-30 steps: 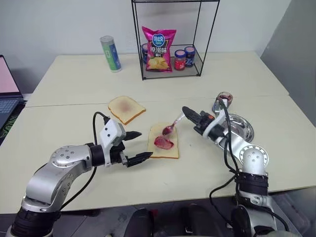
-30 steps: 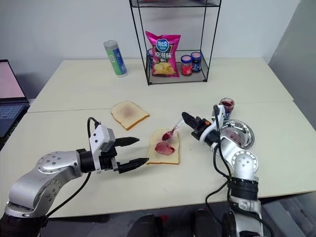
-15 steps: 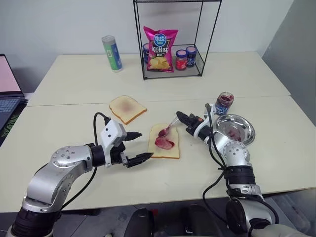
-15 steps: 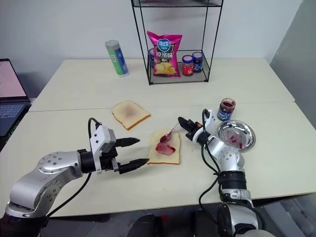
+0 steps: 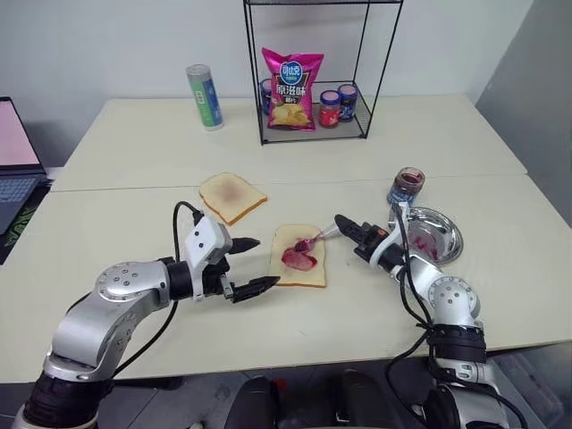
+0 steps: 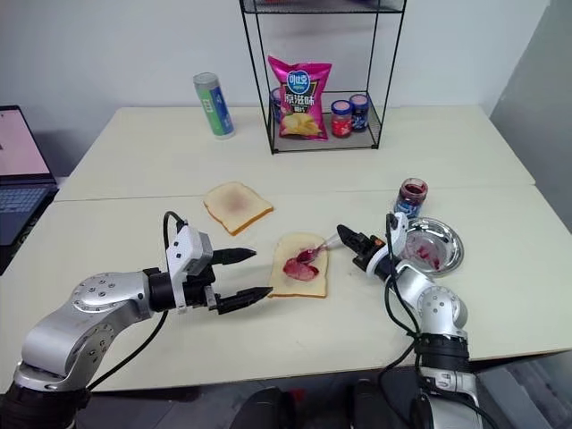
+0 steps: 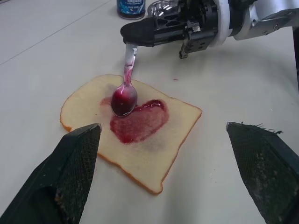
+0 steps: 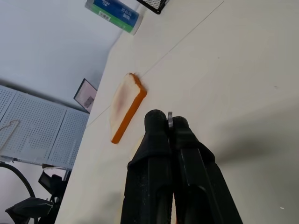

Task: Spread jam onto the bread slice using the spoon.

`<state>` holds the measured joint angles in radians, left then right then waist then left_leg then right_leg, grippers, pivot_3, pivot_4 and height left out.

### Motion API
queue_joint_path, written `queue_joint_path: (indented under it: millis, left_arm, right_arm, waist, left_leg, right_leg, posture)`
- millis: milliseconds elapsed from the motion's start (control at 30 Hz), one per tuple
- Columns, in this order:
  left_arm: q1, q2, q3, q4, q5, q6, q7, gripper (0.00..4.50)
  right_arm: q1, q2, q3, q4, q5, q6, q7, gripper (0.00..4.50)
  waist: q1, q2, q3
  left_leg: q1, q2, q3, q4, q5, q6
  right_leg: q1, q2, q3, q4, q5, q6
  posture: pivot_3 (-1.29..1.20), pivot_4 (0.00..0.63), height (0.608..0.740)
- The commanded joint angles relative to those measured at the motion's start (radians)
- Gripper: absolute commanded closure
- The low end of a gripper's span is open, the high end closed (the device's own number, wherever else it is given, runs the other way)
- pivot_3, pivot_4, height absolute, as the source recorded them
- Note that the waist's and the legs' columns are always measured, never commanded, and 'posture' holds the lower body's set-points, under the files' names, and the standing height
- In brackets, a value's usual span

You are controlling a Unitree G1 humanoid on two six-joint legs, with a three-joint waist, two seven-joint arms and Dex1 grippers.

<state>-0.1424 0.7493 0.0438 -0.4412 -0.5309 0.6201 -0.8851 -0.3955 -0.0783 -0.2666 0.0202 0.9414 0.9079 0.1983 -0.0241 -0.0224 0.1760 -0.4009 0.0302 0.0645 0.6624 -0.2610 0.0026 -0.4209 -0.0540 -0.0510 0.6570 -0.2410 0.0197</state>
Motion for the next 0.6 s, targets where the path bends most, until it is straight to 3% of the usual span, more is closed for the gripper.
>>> queue_joint_path:
  millis: [33, 600]
  left_arm:
    - [-0.011, 0.0, 0.001, -0.012, -0.001, -0.023, -0.009, 0.0]
    - [0.006, -0.007, 0.003, -0.018, -0.003, -0.031, -0.003, 0.0]
  right_arm:
    - [0.026, -0.017, -0.022, -0.068, 0.03, 0.035, -0.027, 4.48]
    - [0.129, -0.117, -0.056, -0.211, 0.166, 0.167, -0.071, 4.48]
  waist:
    - [0.0, 0.0, 0.0]
    - [0.001, 0.0, 0.0]
  left_leg:
    - [0.0, 0.0, 0.0, 0.0, 0.0, 0.0]
    - [0.0, 0.0, 0.0, 0.0, 0.0, 0.0]
  right_leg:
    - [0.0, 0.0, 0.0, 0.0, 0.0, 0.0]
    - [0.0, 0.0, 0.0, 0.0, -0.002, 0.004]
  posture:
    - [0.0, 0.15, 0.74]
    - [0.0, 0.15, 0.74]
